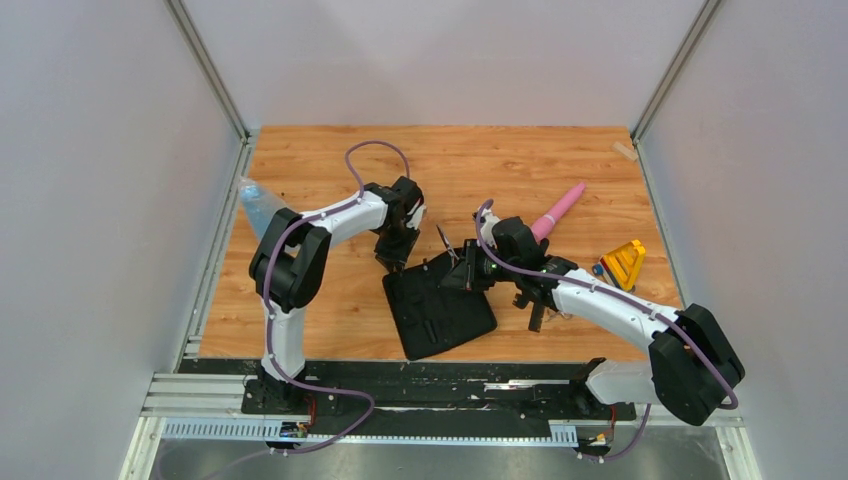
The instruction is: Sort the hair-cutting tools
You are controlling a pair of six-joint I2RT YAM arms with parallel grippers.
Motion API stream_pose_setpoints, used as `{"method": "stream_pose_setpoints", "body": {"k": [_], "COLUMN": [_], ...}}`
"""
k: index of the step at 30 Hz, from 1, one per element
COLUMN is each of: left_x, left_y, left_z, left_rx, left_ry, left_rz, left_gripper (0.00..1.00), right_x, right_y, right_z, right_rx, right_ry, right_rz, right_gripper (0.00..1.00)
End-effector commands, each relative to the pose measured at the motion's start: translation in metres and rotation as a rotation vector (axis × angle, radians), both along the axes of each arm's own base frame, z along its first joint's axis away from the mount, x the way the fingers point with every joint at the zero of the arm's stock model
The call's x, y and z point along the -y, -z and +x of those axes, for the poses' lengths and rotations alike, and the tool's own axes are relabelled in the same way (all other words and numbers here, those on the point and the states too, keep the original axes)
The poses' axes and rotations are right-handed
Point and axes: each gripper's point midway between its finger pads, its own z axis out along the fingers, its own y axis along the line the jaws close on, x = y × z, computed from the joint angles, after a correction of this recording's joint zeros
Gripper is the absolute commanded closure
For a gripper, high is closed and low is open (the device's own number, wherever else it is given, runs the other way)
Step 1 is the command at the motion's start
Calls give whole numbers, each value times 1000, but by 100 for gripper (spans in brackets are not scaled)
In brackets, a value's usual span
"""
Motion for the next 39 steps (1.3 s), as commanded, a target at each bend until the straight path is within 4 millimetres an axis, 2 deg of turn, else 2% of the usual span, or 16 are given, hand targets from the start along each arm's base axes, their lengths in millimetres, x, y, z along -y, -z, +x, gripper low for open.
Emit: {"method": "stream_pose_setpoints", "body": {"k": [1,5,6,10,16,22,28,34,39], "left_x": [-9,-22,-31,-54,-70,-71,-65,-68,-75], "left_y": [0,3,6,5,-3,-7,-6,-1,10], "left_z": [-9,-8,-6,7,28,44,59,55,49], "left_rx": [-13,4,13,42,123,192,228,211,158], "left_ry": [29,-13,-50,-192,-257,-220,-196,-252,-379], "left_rz": [36,84,107,90,82,83,66,60,8], "left_gripper": [69,86,91,100,100,95,94,94,95], "right_x": [-2,-7,-9,-14,-15,-7,-4,1,3], "right_y": [-15,-17,-19,-21,-11,-1,11,34,50], "right_z": [2,0,-2,-8,-35,-73,-90,-101,-108], "right_rx": [59,54,51,39,-44,-138,-212,-307,-365], "right_ry": [-26,-57,-78,-148,-297,-452,-524,-532,-532], "right_rz": [31,40,46,49,55,114,138,130,141], "right_gripper": [100,100,100,100,100,100,100,100,100]}}
